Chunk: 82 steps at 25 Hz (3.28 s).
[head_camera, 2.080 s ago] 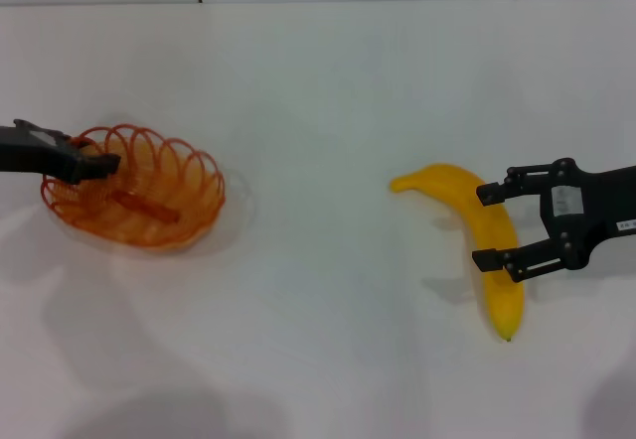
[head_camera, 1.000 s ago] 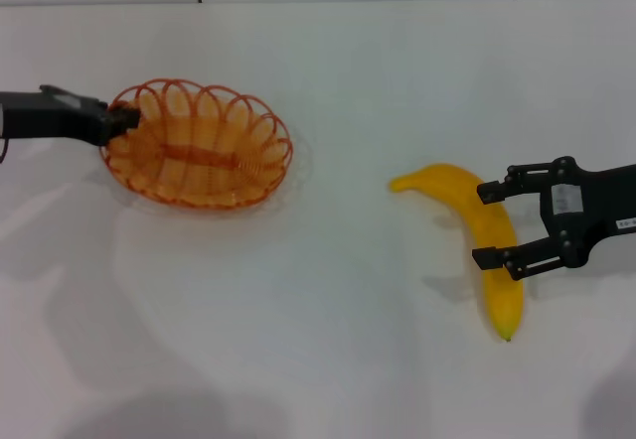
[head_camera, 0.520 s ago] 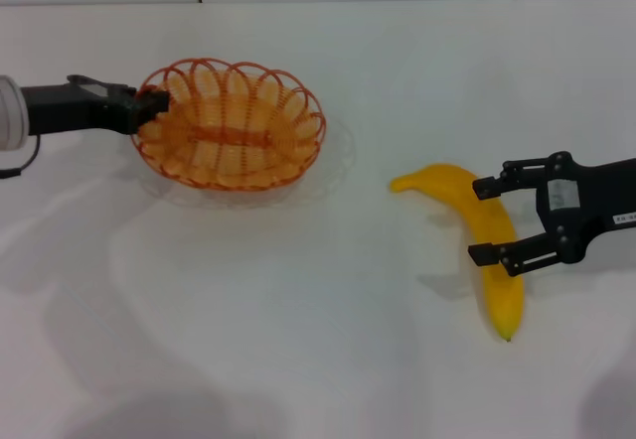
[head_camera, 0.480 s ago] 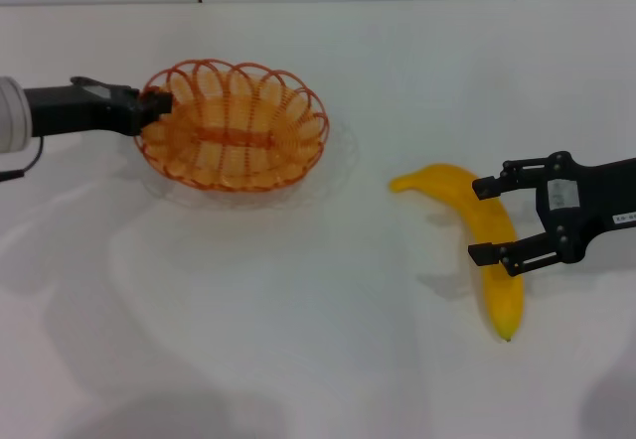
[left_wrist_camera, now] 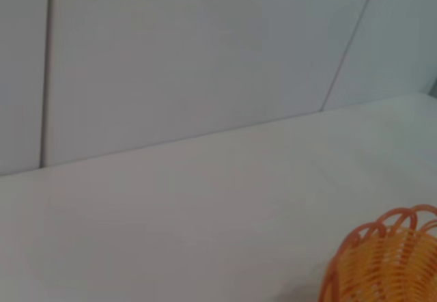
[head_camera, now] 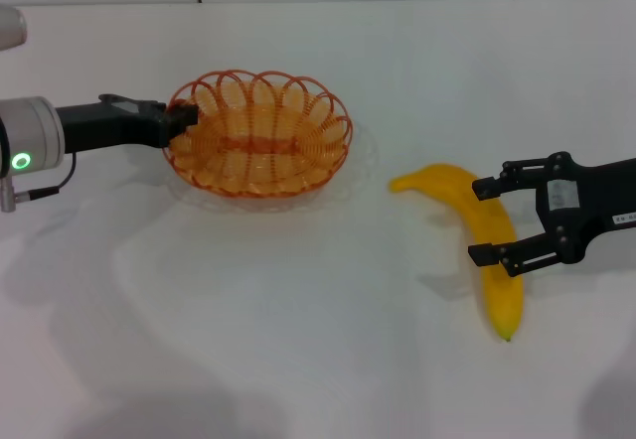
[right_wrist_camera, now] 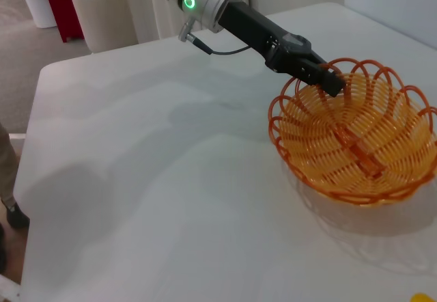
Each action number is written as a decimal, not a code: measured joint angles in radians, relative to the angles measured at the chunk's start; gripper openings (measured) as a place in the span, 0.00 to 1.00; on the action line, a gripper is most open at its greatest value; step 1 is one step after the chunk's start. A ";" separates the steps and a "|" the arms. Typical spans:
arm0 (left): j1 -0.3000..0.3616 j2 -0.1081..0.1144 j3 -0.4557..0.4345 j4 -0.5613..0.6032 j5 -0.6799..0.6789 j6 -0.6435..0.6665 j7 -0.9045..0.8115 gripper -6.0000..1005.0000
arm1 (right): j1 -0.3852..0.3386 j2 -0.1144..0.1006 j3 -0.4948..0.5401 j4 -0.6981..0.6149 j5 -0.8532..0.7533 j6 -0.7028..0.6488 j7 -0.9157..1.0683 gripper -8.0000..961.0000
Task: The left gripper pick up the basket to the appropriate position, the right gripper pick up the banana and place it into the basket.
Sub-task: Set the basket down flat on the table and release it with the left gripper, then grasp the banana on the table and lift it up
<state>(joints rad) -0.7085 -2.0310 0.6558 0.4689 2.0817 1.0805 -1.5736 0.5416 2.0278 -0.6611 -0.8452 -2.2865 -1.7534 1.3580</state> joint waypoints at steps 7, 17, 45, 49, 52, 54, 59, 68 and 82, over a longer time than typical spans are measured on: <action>0.005 0.001 -0.003 -0.026 -0.003 -0.001 0.002 0.09 | 0.000 0.000 0.000 0.000 -0.004 0.000 0.004 0.91; 0.013 0.001 0.006 -0.046 -0.001 -0.012 0.004 0.09 | 0.000 0.000 -0.011 0.000 -0.006 0.008 0.004 0.91; 0.004 0.001 0.085 -0.058 0.006 -0.025 0.018 0.20 | 0.001 0.000 -0.011 0.012 -0.005 0.004 0.006 0.91; 0.007 0.002 0.085 -0.056 0.005 -0.025 0.018 0.24 | 0.001 0.000 -0.011 0.013 -0.006 0.006 0.006 0.91; 0.007 0.002 0.085 -0.055 0.004 -0.025 0.018 0.27 | 0.001 0.000 -0.011 0.013 -0.007 0.007 0.006 0.91; 0.008 0.002 0.085 -0.054 0.003 -0.025 0.018 0.29 | 0.001 0.000 -0.011 0.014 -0.007 0.007 0.006 0.91; 0.013 0.002 0.080 -0.049 0.000 -0.026 0.027 0.43 | 0.001 -0.001 -0.011 0.022 -0.007 0.008 0.006 0.91; 0.036 -0.001 0.077 -0.016 -0.005 -0.027 0.063 0.85 | 0.001 -0.002 -0.011 0.023 -0.007 0.008 0.006 0.91; 0.104 -0.012 0.087 0.023 -0.168 0.001 0.281 0.83 | 0.001 0.005 -0.011 0.023 0.009 -0.003 0.006 0.91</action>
<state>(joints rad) -0.6043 -2.0426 0.7424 0.4915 1.9142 1.0812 -1.2929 0.5422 2.0330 -0.6721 -0.8226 -2.2775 -1.7560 1.3636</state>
